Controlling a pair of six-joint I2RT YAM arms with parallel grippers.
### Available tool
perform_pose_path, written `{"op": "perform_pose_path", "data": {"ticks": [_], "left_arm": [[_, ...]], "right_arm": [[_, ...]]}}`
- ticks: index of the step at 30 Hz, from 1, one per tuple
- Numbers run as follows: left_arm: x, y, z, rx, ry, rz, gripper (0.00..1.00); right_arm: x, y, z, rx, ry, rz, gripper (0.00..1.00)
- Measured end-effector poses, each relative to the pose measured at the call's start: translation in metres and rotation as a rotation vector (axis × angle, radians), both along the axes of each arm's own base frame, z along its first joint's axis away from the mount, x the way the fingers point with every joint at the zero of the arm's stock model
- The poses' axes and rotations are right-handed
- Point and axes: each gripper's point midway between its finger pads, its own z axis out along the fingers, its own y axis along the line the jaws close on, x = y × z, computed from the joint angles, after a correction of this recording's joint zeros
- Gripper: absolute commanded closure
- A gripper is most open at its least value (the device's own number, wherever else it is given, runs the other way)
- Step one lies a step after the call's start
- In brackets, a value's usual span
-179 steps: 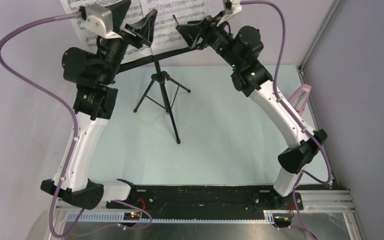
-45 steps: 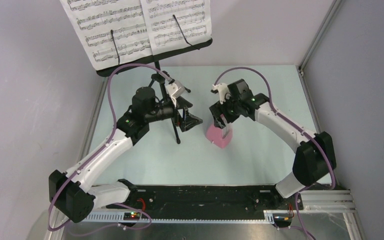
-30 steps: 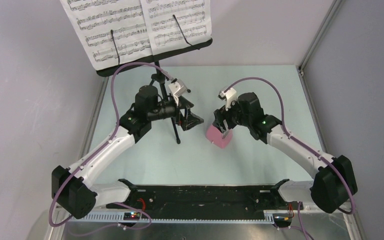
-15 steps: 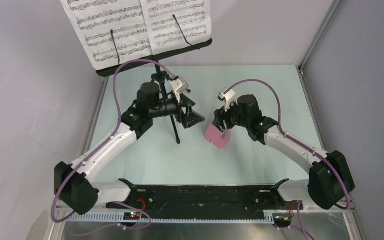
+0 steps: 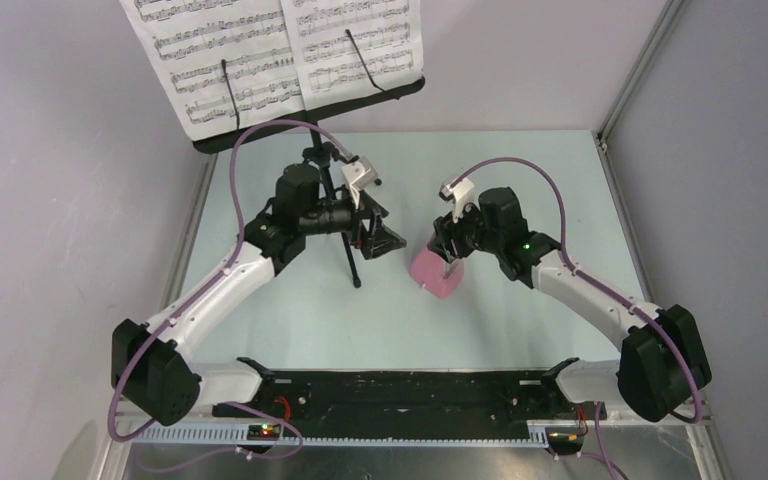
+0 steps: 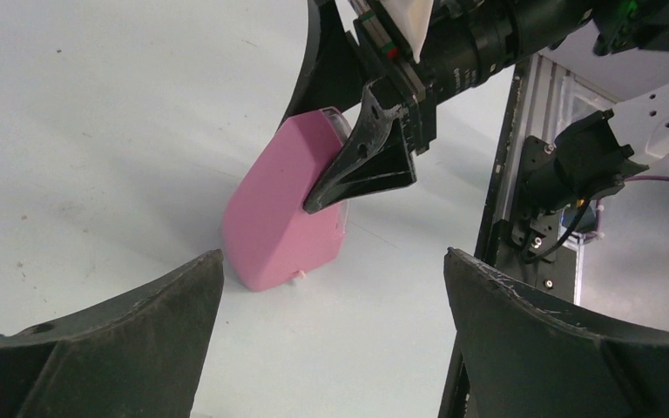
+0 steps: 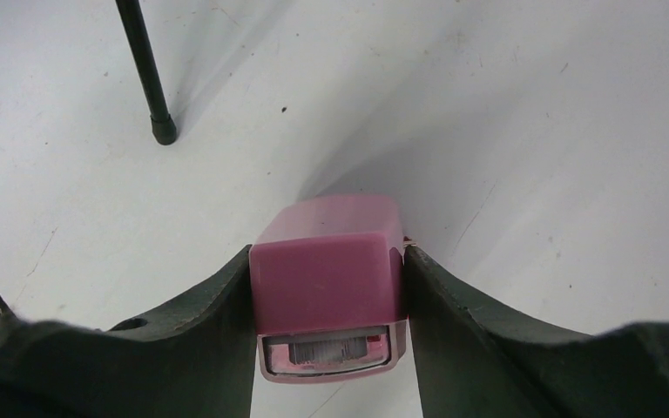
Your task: Set up the instrument practice props
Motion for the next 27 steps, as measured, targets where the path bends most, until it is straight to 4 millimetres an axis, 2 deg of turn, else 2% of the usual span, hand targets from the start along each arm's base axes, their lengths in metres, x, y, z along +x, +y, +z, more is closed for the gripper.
{"op": "perform_pose_path", "data": {"ticks": [5,8,12,15,21,27], "left_arm": [[0.008,0.001,-0.011,0.055,-0.024,0.064,0.01],[0.009,-0.008,-0.024,0.102,-0.052,0.089,0.00],[0.013,-0.023,-0.047,0.132,-0.068,0.115,0.00],[0.019,-0.031,-0.060,0.145,-0.088,0.142,0.00],[0.023,-0.056,-0.063,0.127,-0.147,0.159,0.00],[0.028,-0.066,-0.066,0.109,-0.127,0.169,0.00]], "right_arm": [[0.003,-0.007,0.002,-0.021,0.030,-0.081,0.86],[0.003,-0.010,0.006,-0.013,0.067,-0.142,0.92],[0.004,-0.008,0.025,0.039,0.109,-0.218,1.00],[0.002,-0.005,0.041,0.093,0.128,-0.254,1.00],[-0.004,-0.002,0.069,0.170,0.143,-0.281,1.00],[0.000,-0.011,0.070,0.151,0.134,-0.332,1.00]]}}
